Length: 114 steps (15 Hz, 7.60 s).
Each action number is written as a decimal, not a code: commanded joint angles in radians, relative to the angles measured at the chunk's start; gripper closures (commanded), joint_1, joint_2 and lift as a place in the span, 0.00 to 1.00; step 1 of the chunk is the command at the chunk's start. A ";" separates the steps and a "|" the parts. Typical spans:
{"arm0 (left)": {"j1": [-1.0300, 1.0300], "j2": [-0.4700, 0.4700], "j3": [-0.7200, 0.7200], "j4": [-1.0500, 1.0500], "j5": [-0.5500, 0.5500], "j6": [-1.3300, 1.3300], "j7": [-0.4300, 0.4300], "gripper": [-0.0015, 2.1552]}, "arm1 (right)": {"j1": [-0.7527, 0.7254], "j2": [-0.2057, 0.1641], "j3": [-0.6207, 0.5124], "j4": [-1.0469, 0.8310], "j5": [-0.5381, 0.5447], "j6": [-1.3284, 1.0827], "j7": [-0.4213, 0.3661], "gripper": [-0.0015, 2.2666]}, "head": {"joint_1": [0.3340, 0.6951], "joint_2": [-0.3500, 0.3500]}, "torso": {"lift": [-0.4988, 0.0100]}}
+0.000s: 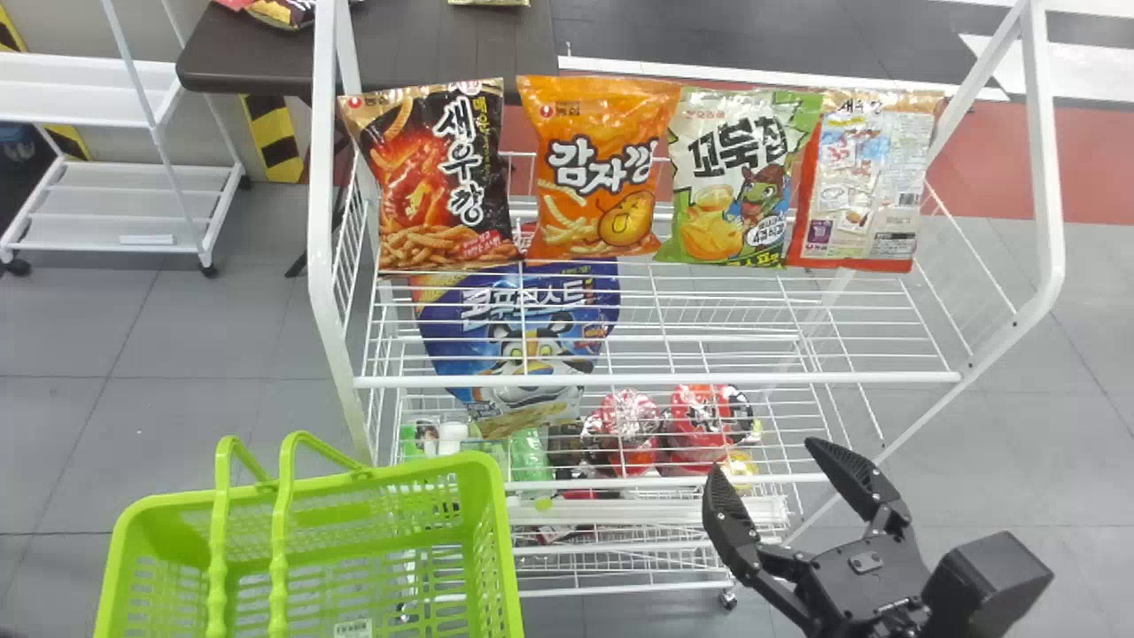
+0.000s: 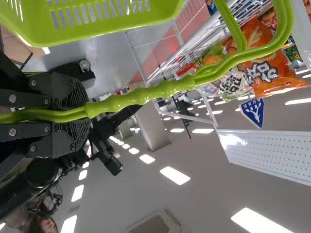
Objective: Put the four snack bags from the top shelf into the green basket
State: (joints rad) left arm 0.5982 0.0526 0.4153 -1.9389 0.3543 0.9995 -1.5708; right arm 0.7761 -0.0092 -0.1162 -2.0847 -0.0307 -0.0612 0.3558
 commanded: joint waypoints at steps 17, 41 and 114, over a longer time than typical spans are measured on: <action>0.002 0.066 0.025 -0.009 0.052 0.025 -0.010 1.00 | -0.626 0.010 0.242 0.311 -0.115 0.254 -0.086 0.03 | 1.00 0.63 | 0.98; -0.058 0.102 0.036 0.071 0.089 0.025 -0.010 1.00 | -1.402 0.010 0.457 1.350 -0.293 0.162 0.183 0.53 | 1.00 0.86 | 0.98; -0.124 0.096 -0.009 0.127 0.078 0.046 -0.010 1.00 | -1.032 -0.028 0.133 0.706 0.002 0.450 0.077 0.56 | 1.00 0.55 | 0.98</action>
State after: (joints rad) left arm 0.4718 0.1484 0.4038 -1.8130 0.4318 1.0455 -1.5708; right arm -0.2493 -0.0363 0.0177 -1.3915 -0.0087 0.3885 0.4144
